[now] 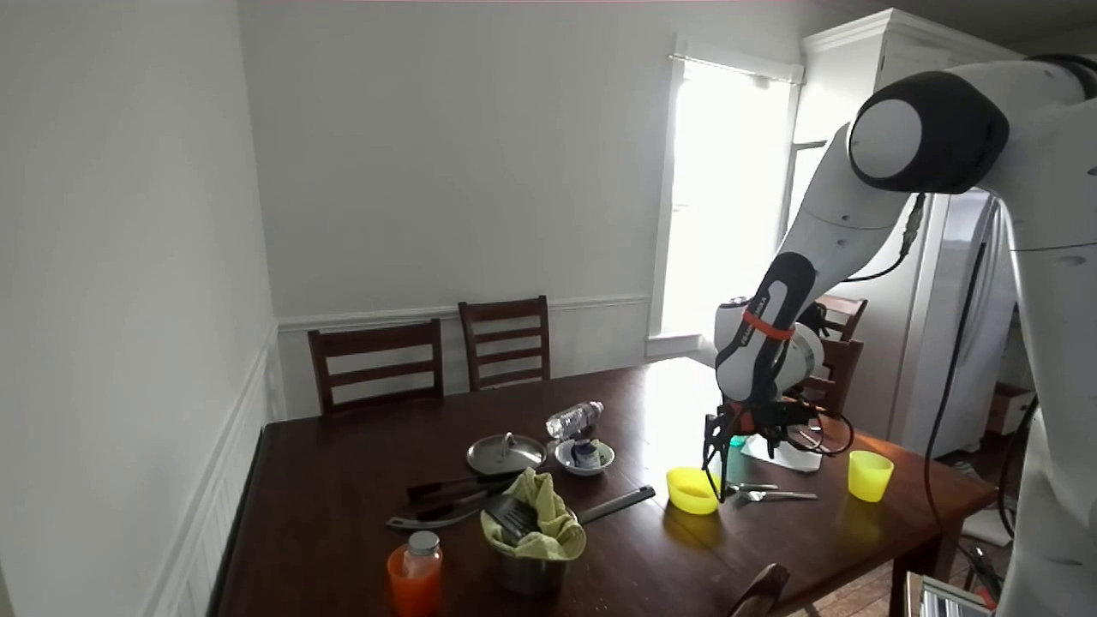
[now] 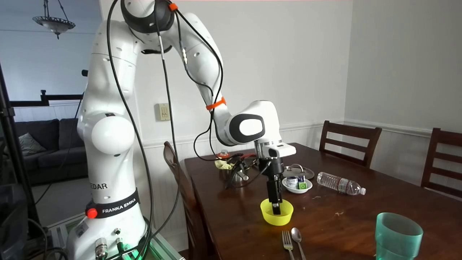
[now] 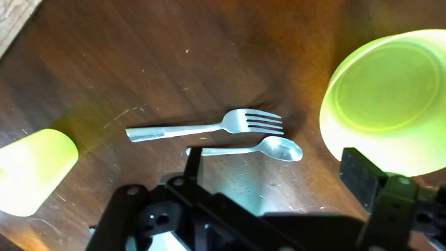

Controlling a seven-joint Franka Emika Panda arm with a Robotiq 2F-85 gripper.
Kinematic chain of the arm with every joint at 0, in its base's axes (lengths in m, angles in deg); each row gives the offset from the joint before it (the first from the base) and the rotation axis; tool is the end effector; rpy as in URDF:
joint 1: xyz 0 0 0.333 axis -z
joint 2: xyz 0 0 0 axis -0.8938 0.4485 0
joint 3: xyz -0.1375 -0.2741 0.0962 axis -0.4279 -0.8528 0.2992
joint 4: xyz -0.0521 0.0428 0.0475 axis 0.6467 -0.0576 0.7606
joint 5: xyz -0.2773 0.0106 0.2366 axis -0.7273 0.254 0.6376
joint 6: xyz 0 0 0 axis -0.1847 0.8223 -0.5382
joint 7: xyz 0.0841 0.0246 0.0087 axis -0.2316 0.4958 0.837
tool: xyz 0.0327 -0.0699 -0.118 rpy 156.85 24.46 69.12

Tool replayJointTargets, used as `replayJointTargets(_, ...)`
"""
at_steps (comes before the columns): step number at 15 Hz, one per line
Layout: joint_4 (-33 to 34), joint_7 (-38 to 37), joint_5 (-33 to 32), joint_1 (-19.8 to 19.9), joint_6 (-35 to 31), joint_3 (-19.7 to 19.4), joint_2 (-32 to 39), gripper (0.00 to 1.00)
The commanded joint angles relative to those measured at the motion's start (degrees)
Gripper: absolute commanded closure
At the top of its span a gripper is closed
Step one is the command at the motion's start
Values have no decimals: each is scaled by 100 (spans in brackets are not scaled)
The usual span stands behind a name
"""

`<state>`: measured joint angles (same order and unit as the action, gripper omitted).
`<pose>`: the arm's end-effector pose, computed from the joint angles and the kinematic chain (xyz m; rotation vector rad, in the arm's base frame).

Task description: Move the yellow bowl forward, then put the fork on the edge of the yellow bowl

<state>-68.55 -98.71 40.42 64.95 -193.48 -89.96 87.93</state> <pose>0.3703 -0.3006 0.2121 2.4564 -1.5090 0.1049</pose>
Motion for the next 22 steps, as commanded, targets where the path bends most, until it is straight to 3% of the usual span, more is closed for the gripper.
replayJointTargets(1, -225, -638, 289, 144, -254, -83, -52, 0)
replayJointTargets(6, -336, -915, 1291, 662, -835, 188, 262, 0)
replayJointTargets(7, -441, -792, 1522, 751, -1476, 342, 320, 0)
replayJointTargets(8, -284, -706, 1244, 465, -820, 23, 252, 0)
replayJointTargets(11, -368, -820, 1351, 657, -1320, 245, 367, 0)
replayJointTargets(14, -213, -467, 2514, 1328, -924, 911, 291, 0)
replayJointTargets(17, 9, -321, 3217, 2134, -647, 1581, 354, 0)
replayJointTargets(21, 411, -42, 3732, 2825, -350, 1938, 763, 0)
replayJointTargets(22, 512, 77, 3937, 2754, -199, 1820, 851, 0)
